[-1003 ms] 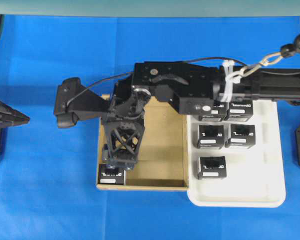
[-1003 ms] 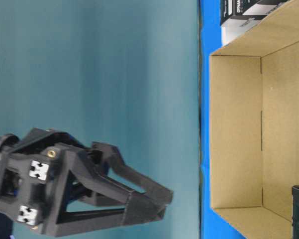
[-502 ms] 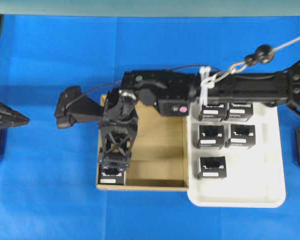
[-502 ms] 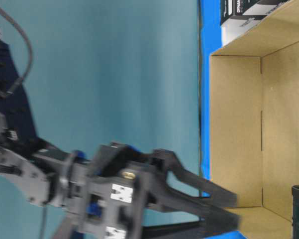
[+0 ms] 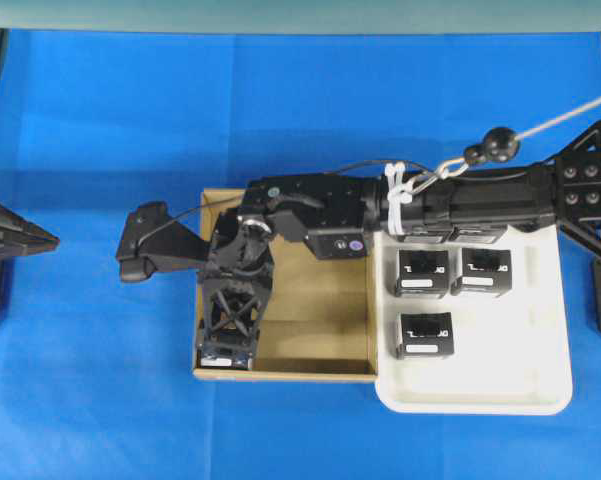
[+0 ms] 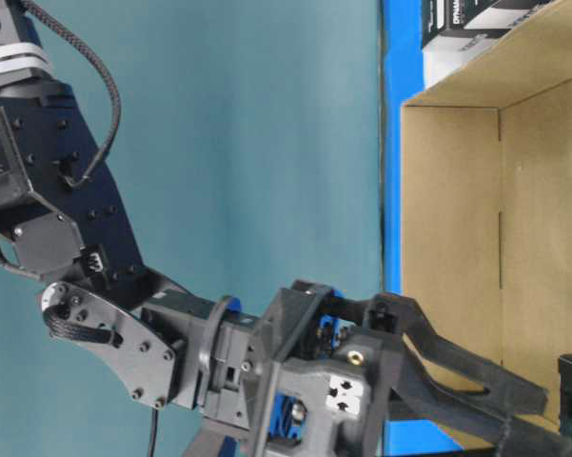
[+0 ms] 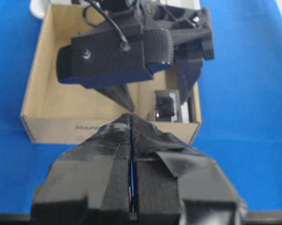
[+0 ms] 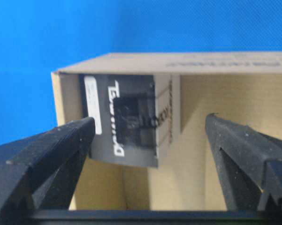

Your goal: Pick the box from inside the cardboard box.

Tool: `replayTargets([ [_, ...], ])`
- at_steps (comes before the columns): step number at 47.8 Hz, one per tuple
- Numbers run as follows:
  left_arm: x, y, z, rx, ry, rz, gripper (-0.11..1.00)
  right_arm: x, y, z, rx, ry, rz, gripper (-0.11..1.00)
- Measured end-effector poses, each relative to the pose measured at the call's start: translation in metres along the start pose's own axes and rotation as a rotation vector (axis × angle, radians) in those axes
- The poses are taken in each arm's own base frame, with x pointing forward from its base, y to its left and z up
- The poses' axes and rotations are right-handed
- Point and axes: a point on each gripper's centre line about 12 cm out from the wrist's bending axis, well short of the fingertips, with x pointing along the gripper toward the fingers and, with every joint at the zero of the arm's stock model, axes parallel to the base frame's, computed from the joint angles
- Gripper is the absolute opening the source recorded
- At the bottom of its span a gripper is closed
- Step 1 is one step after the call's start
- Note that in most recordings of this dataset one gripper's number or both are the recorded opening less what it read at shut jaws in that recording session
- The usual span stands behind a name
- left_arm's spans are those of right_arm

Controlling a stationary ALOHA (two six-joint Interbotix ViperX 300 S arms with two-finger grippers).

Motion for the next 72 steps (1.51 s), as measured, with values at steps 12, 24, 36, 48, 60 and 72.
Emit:
replayTargets([
  [12,0.000,0.000,0.000,-0.002,0.000,0.000,-0.05,0.008,0.000,0.001,0.001,-0.011,-0.002,1.00],
  [24,0.000,0.000,0.000,-0.002,0.002,0.000,-0.05,0.013,-0.002,-0.002,0.006,0.002,-0.004,0.99],
  [36,0.000,0.000,0.000,-0.003,0.002,0.000,-0.05,0.017,-0.005,-0.007,0.017,0.012,-0.006,0.99],
  [48,0.000,0.000,0.000,-0.003,0.002,0.000,-0.05,0.013,-0.016,-0.006,0.034,0.000,-0.018,0.99],
  [60,0.000,0.000,0.000,-0.003,0.000,0.000,-0.05,0.006,-0.031,-0.003,0.048,-0.010,-0.037,0.99],
  [72,0.000,0.000,0.000,-0.005,0.000,0.000,-0.05,-0.005,-0.048,0.002,0.050,-0.023,-0.071,0.99],
])
